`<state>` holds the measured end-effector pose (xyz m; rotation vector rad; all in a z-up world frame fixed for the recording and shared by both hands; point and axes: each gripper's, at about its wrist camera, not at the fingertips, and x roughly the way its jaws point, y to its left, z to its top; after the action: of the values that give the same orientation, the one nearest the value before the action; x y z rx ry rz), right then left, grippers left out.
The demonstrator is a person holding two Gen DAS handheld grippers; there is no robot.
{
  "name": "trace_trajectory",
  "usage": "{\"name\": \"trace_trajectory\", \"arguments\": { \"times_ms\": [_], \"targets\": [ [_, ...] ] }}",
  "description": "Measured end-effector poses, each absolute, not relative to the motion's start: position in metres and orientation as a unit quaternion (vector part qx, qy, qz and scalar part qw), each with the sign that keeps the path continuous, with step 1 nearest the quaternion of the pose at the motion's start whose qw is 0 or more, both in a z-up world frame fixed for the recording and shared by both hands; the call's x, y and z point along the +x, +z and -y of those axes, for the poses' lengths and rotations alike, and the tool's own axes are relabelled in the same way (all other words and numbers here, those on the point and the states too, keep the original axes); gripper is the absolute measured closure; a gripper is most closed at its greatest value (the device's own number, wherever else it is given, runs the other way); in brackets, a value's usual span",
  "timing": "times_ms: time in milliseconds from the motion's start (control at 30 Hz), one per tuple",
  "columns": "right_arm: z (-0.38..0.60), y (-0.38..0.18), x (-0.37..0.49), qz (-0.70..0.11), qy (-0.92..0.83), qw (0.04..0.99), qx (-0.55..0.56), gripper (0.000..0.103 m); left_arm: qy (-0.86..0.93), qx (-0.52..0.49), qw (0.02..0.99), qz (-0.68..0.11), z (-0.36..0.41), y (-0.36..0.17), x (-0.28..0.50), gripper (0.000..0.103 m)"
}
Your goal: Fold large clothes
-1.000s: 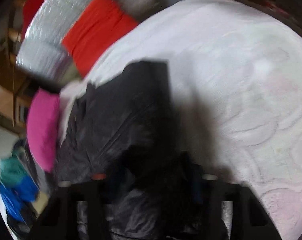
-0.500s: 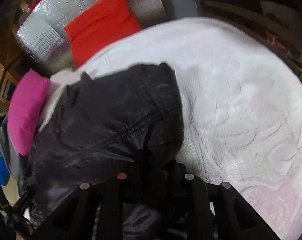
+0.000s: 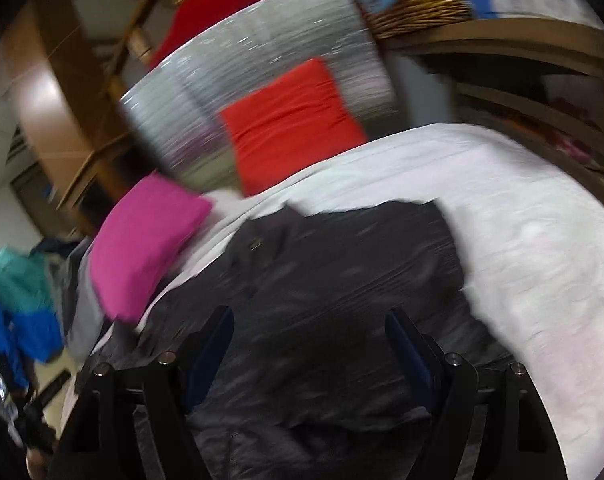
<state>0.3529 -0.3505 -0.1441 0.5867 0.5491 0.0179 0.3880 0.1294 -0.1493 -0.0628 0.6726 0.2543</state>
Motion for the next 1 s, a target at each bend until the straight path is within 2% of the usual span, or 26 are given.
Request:
{"name": "trace_trajectory", "arguments": {
  "times_ms": [200, 400, 1000],
  "targets": [
    [0.294, -0.151, 0.389, -0.298, 0.03, 0.92, 0.254, 0.022, 0.146, -0.024, 0.938, -0.314, -0.166, -0.147, 0.382, 0.033],
    [0.258, -0.145, 0.39, -0.303, 0.04, 0.929, 0.21, 0.022, 0.17, -0.025, 0.936, -0.306, -0.191, -0.147, 0.37, 0.033],
    [0.251, -0.149, 0.402, -0.315, 0.034, 0.926, 0.204, 0.022, 0.258, -0.057, 0.918, -0.297, -0.257, -0.15, 0.362, 0.033]
  ]
}}
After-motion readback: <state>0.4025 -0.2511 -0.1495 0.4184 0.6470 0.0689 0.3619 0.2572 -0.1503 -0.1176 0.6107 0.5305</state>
